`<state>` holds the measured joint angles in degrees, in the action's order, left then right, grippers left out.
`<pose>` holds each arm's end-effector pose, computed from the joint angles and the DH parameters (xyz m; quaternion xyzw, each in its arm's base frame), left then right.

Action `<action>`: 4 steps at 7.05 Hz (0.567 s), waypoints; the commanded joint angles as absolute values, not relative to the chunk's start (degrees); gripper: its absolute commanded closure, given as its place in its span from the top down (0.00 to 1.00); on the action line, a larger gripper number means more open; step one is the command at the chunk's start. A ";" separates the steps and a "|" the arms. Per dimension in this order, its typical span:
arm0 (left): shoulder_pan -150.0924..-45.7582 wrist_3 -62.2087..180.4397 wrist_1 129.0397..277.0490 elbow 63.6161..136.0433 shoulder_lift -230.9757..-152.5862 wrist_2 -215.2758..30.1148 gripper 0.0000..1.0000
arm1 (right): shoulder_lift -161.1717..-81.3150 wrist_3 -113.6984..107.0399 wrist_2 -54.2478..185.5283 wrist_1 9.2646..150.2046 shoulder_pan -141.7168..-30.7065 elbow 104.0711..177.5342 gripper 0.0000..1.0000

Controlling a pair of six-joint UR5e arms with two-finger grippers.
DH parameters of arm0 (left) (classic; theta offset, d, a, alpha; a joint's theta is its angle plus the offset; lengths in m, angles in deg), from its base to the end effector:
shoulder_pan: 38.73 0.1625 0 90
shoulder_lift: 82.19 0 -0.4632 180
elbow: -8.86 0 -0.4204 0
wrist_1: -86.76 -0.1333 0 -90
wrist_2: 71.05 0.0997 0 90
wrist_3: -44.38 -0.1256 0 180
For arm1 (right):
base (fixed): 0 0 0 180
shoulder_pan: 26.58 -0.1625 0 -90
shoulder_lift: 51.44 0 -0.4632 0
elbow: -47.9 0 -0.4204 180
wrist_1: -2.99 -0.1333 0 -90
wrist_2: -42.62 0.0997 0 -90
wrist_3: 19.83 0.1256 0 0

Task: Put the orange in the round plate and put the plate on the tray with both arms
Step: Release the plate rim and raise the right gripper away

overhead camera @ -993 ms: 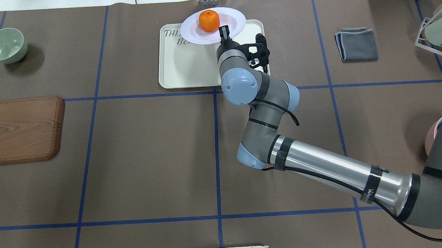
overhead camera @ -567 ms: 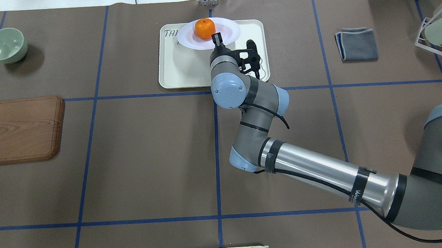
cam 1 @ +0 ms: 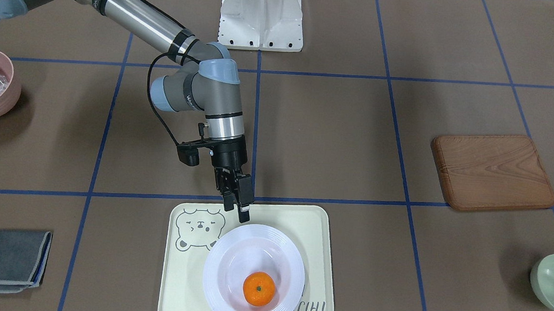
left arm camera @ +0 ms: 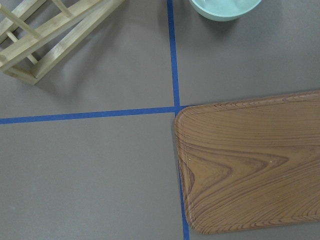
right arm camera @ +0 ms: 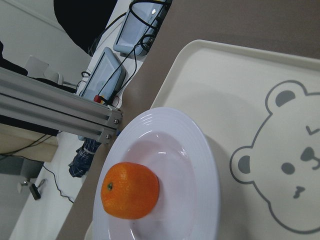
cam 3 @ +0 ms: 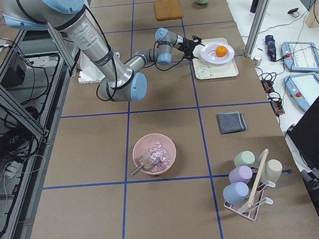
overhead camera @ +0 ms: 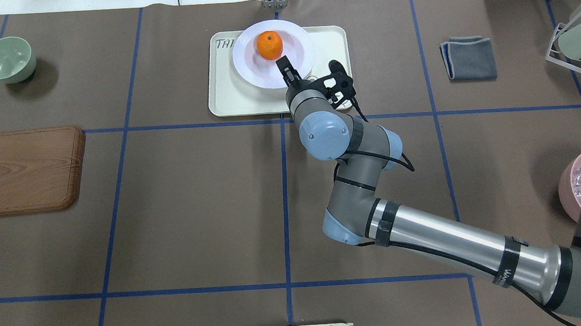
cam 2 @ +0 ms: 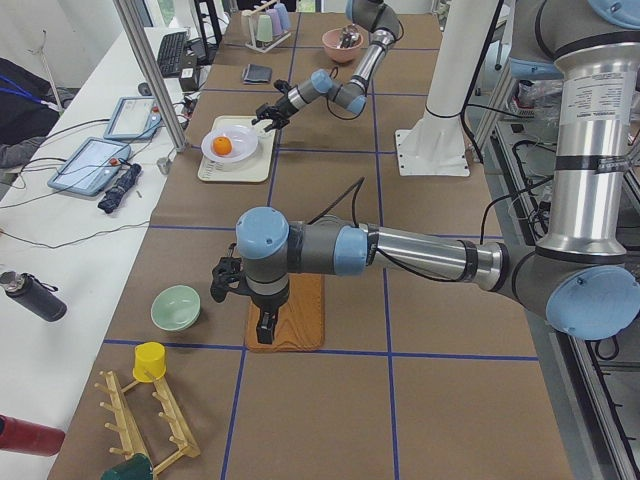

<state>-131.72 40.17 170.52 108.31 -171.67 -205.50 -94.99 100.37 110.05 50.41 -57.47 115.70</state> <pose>-0.0721 -0.5118 0.6453 0.0454 0.3760 0.0187 0.9253 -0.6490 -0.5998 0.2629 0.1666 -0.5391 0.5088 0.6502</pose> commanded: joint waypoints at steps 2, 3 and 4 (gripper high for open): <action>-131.72 40.08 170.52 108.26 -170.70 -205.43 0.99 | -95.81 61.68 137.81 80.17 -71.18 128.98 1.00; -131.72 40.08 170.52 108.35 -170.69 -205.43 0.99 | -97.82 48.24 148.16 81.55 -77.58 129.54 1.00; -131.72 40.08 170.44 108.27 -170.69 -205.43 0.99 | -100.97 34.88 157.40 81.65 -84.26 129.72 1.00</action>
<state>-131.72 40.09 170.51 108.28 -170.79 -205.43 -97.79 51.65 145.47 79.61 -76.25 128.73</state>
